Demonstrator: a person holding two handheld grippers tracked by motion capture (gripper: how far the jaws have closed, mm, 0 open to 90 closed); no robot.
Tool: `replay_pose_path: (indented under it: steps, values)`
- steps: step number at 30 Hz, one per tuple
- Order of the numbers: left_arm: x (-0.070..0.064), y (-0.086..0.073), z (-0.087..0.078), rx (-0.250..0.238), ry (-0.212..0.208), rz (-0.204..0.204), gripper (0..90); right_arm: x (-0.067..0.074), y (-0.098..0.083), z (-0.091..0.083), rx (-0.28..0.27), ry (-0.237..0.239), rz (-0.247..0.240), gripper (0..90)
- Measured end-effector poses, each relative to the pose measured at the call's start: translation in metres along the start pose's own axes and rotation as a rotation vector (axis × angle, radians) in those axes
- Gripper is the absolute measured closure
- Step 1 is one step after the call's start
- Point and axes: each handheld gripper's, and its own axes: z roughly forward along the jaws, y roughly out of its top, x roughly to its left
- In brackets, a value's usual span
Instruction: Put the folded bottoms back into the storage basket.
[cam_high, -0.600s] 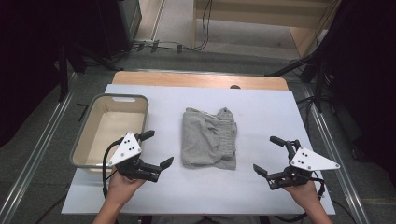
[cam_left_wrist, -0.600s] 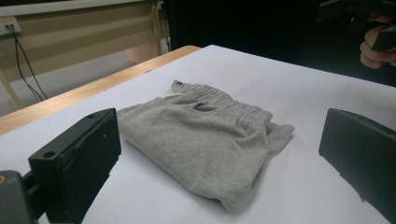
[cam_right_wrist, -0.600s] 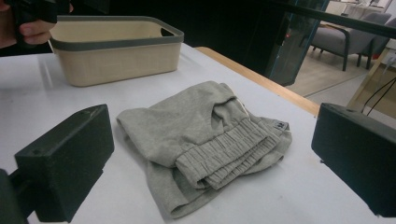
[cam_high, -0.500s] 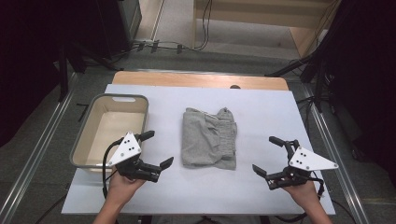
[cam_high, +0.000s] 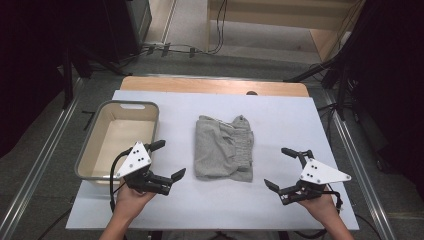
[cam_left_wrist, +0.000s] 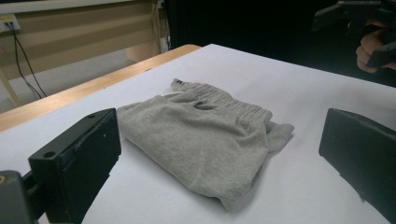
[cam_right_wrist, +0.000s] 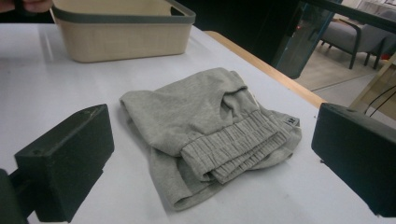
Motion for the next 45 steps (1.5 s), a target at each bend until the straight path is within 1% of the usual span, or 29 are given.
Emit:
replay_pose_path:
  steps: [1,2,6,7,8,10,12,13,14,15,16,17,18,20,22,24,25,26,27,28,31,34,35,36,38,40,41,42,45]
  values:
    - [0.0,0.0,0.0,0.0,0.0,0.0,0.0,0.0,0.0,0.0,0.0,0.0,0.0,0.0]
    - [0.0,0.0,-0.001,-0.004,0.0,-0.002,0.0,0.001,0.0,0.003,0.016,0.007,-0.016,0.0]
    - [0.0,0.0,0.0,0.0,-0.003,-0.003,0.0,0.004,-0.002,0.009,0.067,0.005,-0.065,0.0]
    - [0.0,0.0,0.0,0.0,-0.003,-0.003,0.0,0.004,-0.002,0.009,0.067,0.005,-0.065,0.0]
    - [-0.001,0.0,0.001,0.0,-0.006,-0.006,0.0,0.004,-0.003,0.013,0.086,0.01,-0.086,0.0]
    - [-0.001,0.0,0.001,0.0,-0.007,-0.004,0.0,0.005,-0.005,0.017,0.103,0.015,-0.099,0.0]
    - [-0.002,0.0,0.002,0.001,-0.015,0.003,0.0,0.005,-0.006,0.021,0.123,0.017,-0.126,0.0]
    - [-0.002,0.0,0.002,0.001,-0.015,0.003,0.0,0.005,-0.006,0.021,0.123,0.017,-0.126,0.0]
    - [-0.003,0.0,0.003,0.005,-0.013,0.006,0.0,0.007,-0.008,0.028,0.149,0.021,-0.163,0.0]
    - [-0.003,0.0,0.003,0.005,-0.013,0.006,0.0,0.007,-0.008,0.028,0.149,0.021,-0.163,0.0]
    - [-0.003,0.0,0.003,0.006,-0.015,0.005,0.0,0.009,-0.01,0.034,0.178,0.021,-0.192,0.0]
    - [-0.003,0.0,0.003,0.006,-0.015,0.005,0.0,0.009,-0.01,0.034,0.178,0.021,-0.192,0.0]
    - [-0.003,0.0,0.003,0.007,-0.017,0.005,0.0,0.01,-0.012,0.04,0.199,0.026,-0.216,0.0]
    - [-0.004,0.0,0.003,0.008,-0.018,0.005,0.0,0.011,-0.013,0.042,0.211,0.028,-0.218,0.0]
    - [-0.004,-0.001,0.004,0.01,-0.022,0.006,0.0,0.012,-0.015,0.049,0.232,0.035,-0.252,0.0]
    - [-0.004,-0.001,0.005,0.011,-0.024,0.006,0.0,0.012,-0.016,0.05,0.237,0.036,-0.255,0.0]
    - [-0.005,-0.001,0.005,0.012,-0.026,0.007,0.0,0.013,-0.017,0.052,0.242,0.038,-0.265,0.0]
    - [-0.005,-0.001,0.006,0.014,-0.026,0.009,0.0,0.013,-0.018,0.056,0.259,0.042,-0.278,0.0]
    - [-0.005,-0.001,0.006,0.015,-0.027,0.009,0.0,0.013,-0.018,0.056,0.259,0.042,-0.278,0.0]
    - [-0.005,-0.001,0.006,0.016,-0.029,0.009,0.0,0.013,-0.02,0.059,0.274,0.048,-0.29,0.0]
    - [-0.006,-0.001,0.007,0.02,-0.033,0.012,0.0,0.012,-0.021,0.063,0.284,0.052,-0.293,0.0]
    - [-0.007,-0.001,0.009,0.02,-0.035,0.011,0.0,0.012,-0.025,0.071,0.309,0.058,-0.293,0.0]
    - [-0.007,-0.001,0.009,0.021,-0.035,0.013,0.0,0.012,-0.026,0.073,0.314,0.059,-0.3,0.2]
    - [-0.007,-0.002,0.009,0.023,-0.036,0.012,0.0,0.012,-0.026,0.074,0.324,0.064,-0.304,3.5]
    - [-0.007,-0.002,0.01,0.025,-0.042,0.013,0.0,0.013,-0.028,0.077,0.339,0.07,-0.321,3.6]
    - [-0.007,-0.003,0.01,0.028,-0.044,0.012,0.0,0.013,-0.03,0.08,0.351,0.075,-0.325,3.6]
    - [-0.007,-0.003,0.01,0.028,-0.044,0.012,0.0,0.013,-0.03,0.08,0.351,0.075,-0.325,3.6]
    - [-0.007,-0.003,0.011,0.031,-0.045,0.011,0.0,0.014,-0.031,0.084,0.369,0.069,-0.345,3.9]
    - [-0.007,-0.003,0.012,0.034,-0.048,0.012,0.0,0.014,-0.033,0.087,0.38,0.065,-0.349,4.6]
